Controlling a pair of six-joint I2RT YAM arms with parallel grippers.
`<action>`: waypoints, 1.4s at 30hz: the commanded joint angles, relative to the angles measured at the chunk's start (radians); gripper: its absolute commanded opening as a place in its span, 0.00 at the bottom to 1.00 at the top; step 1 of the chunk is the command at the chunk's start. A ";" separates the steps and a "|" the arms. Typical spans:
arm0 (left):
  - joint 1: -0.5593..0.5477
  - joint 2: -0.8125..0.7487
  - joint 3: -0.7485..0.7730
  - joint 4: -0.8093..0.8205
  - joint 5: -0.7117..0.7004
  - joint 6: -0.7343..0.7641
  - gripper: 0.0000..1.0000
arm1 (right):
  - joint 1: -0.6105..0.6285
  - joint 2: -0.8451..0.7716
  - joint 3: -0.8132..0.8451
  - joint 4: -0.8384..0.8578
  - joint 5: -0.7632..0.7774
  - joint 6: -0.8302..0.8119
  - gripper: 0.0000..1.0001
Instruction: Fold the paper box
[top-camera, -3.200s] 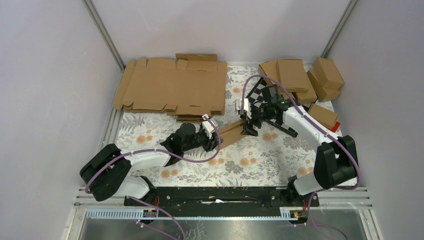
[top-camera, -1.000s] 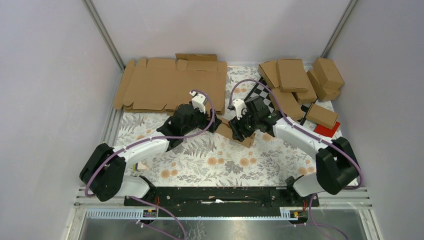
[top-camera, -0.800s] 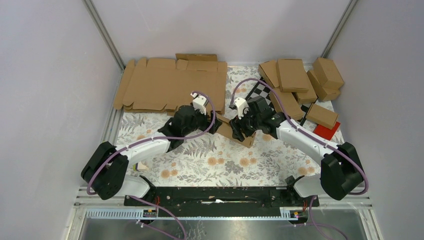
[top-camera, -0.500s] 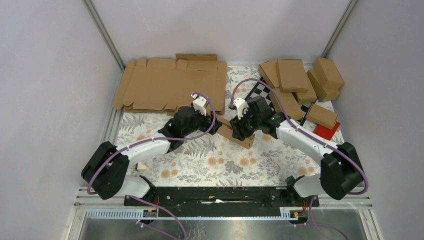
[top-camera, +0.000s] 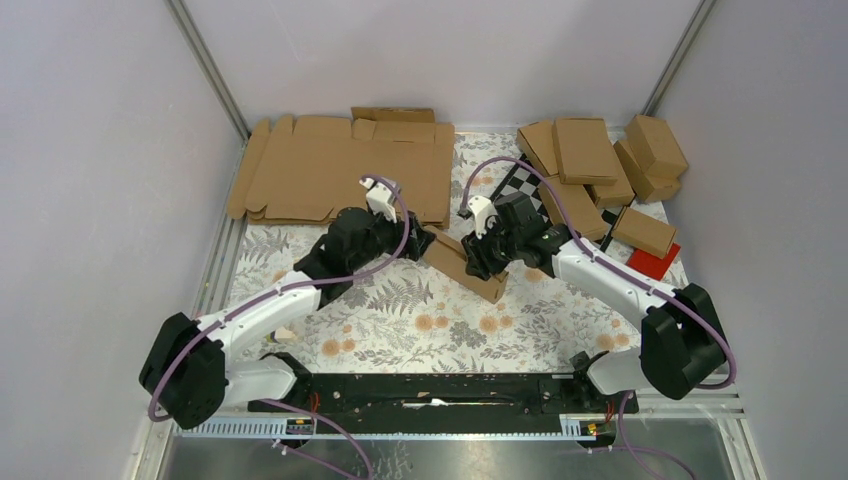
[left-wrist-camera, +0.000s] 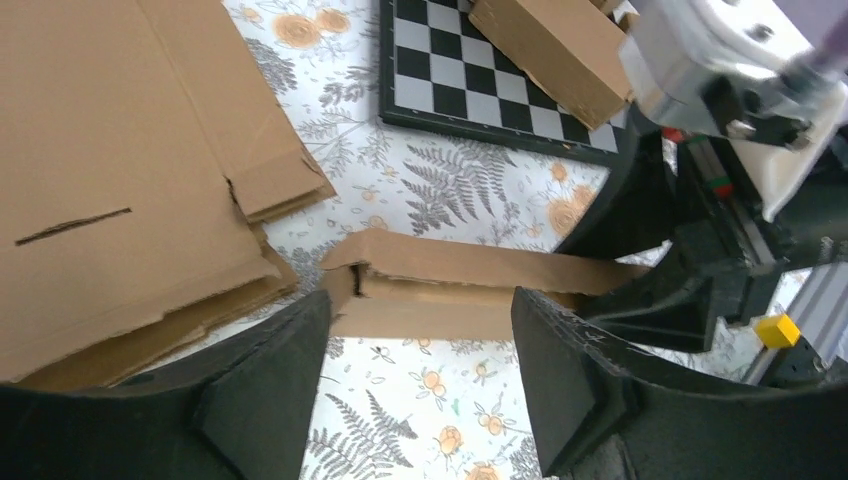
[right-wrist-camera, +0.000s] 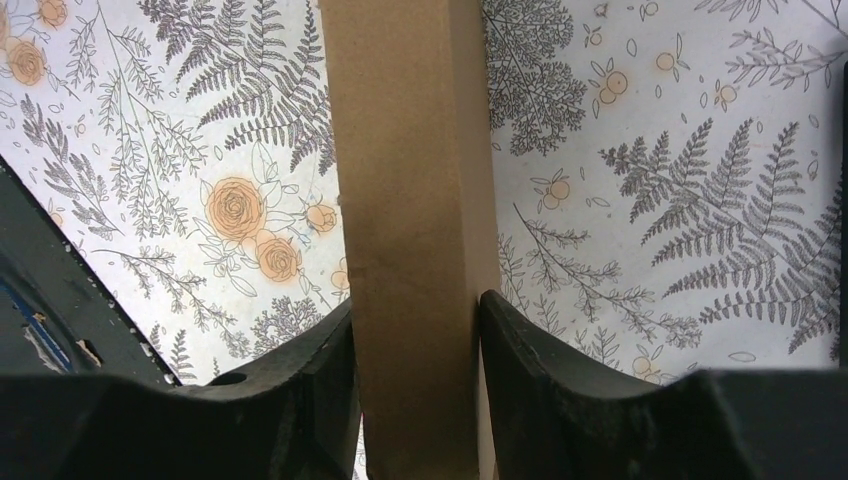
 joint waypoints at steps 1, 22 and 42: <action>0.061 0.024 0.028 0.019 0.065 -0.082 0.69 | 0.008 -0.064 -0.017 -0.037 0.005 0.060 0.48; 0.144 -0.011 -0.215 0.455 0.447 0.083 0.45 | 0.009 -0.154 -0.085 -0.149 -0.010 0.141 0.52; 0.144 -0.072 -0.278 0.513 0.427 0.100 0.43 | 0.010 -0.166 -0.031 -0.183 -0.043 0.077 0.38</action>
